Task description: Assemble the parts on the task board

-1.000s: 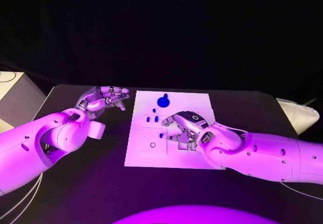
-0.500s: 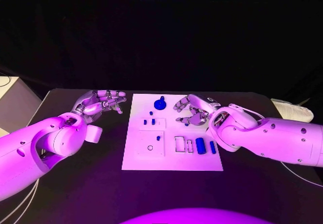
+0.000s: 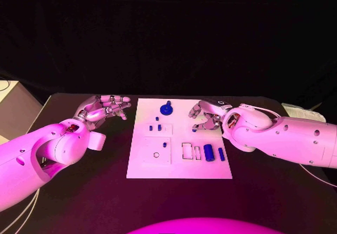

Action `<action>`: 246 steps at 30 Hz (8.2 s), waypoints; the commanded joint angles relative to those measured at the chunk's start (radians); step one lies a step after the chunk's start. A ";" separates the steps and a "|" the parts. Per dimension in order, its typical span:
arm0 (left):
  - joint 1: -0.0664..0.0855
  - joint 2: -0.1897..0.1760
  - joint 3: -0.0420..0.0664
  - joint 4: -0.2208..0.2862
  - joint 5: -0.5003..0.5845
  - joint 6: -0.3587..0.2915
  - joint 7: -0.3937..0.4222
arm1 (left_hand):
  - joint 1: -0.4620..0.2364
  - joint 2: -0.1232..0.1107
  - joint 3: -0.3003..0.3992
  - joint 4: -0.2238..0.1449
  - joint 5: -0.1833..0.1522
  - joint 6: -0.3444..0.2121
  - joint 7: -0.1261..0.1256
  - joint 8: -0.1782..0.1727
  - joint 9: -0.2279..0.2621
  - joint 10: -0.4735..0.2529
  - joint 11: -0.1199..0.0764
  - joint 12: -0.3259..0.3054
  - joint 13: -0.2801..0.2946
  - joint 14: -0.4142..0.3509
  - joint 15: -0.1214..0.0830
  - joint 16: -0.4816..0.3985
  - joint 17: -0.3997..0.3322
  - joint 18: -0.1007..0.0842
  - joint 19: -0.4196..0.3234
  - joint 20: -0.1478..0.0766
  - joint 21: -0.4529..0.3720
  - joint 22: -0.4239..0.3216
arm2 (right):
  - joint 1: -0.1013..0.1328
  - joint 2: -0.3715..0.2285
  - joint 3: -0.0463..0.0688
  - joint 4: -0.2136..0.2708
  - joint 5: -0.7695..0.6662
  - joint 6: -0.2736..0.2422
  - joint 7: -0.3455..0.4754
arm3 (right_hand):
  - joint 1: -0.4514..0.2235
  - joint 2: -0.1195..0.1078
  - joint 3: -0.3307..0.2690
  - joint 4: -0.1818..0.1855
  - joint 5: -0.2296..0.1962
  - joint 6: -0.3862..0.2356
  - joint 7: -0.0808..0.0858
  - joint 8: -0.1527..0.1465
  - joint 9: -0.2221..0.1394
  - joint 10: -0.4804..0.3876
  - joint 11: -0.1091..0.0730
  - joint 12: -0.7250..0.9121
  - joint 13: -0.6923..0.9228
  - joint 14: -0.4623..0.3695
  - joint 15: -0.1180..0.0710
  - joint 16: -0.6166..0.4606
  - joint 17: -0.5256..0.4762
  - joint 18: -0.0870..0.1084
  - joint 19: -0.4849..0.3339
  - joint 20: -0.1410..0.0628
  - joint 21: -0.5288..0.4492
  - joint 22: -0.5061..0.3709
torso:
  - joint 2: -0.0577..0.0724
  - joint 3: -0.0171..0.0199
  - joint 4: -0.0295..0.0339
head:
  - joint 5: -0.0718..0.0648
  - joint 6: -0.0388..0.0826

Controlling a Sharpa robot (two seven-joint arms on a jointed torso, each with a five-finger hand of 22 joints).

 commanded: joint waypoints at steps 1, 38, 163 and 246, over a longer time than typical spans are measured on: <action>0.000 0.001 0.001 0.002 0.004 0.016 0.006 | 0.006 0.000 -0.003 -0.001 0.004 -0.006 0.002 0.006 -0.001 -0.010 0.000 0.005 -0.002 0.000 0.003 -0.006 -0.002 0.015 0.007 0.000 -0.004 -0.001 | 0.001 0.003 0.000 -0.008 -0.092 0.106 -0.036 | 0.001 -0.007 -0.006 0.002 -0.003 0.000 -0.005 -0.004 -0.001 -0.004 0.000 -0.004 -0.001 0.029 -0.008 0.005 0.000 -0.006 0.019 -0.004 -0.001 0.022 | 0.000 0.0000 0.0004 | -0.001 -0.001; -0.002 0.002 0.001 -0.001 0.003 0.011 0.002 | 0.007 0.002 -0.004 0.001 0.004 -0.006 0.002 0.010 -0.001 -0.010 0.000 0.008 -0.002 0.001 0.003 -0.007 -0.002 0.015 0.009 0.000 -0.006 -0.003 | -0.006 0.039 -0.004 -0.035 -0.123 0.147 -0.061 | -0.006 0.015 0.170 -0.001 0.006 0.109 -0.013 0.036 -0.013 0.155 -0.024 -0.005 0.003 0.031 -0.026 0.010 0.000 -0.012 0.029 -0.020 0.033 0.045 | 0.000 0.0011 -0.0003 | 0.000 -0.009; -0.004 0.007 0.001 0.000 0.009 0.009 -0.008 | 0.010 0.005 -0.003 0.002 0.004 -0.007 0.001 0.015 -0.001 -0.011 -0.001 0.013 -0.003 0.002 0.002 -0.007 -0.002 0.015 0.012 -0.001 -0.007 -0.004 | -0.117 0.242 -0.028 0.089 -0.246 0.072 -0.087 | -0.137 -0.069 0.322 -0.103 -0.055 0.038 0.002 0.026 0.010 0.138 -0.010 -0.075 0.001 0.025 -0.016 0.009 -0.014 -0.010 0.021 -0.013 0.015 0.054 | -0.001 0.0004 -0.0006 | 0.050 -0.037; -0.041 -0.004 0.000 0.003 0.008 0.026 -0.017 | 0.011 0.007 -0.003 0.005 0.005 -0.009 0.001 0.020 -0.001 -0.011 -0.001 0.018 -0.005 0.002 0.002 -0.008 -0.003 0.015 0.013 -0.001 -0.009 -0.005 | -0.034 -0.193 -0.035 0.213 0.220 0.175 -0.352 | -0.365 0.127 -0.283 0.008 0.102 0.068 -0.076 0.287 0.126 0.554 -0.103 1.423 1.499 0.101 -0.087 0.180 0.366 -0.059 0.079 -0.072 0.306 0.203 | -0.011 0.0032 -0.0227 | -0.040 -0.025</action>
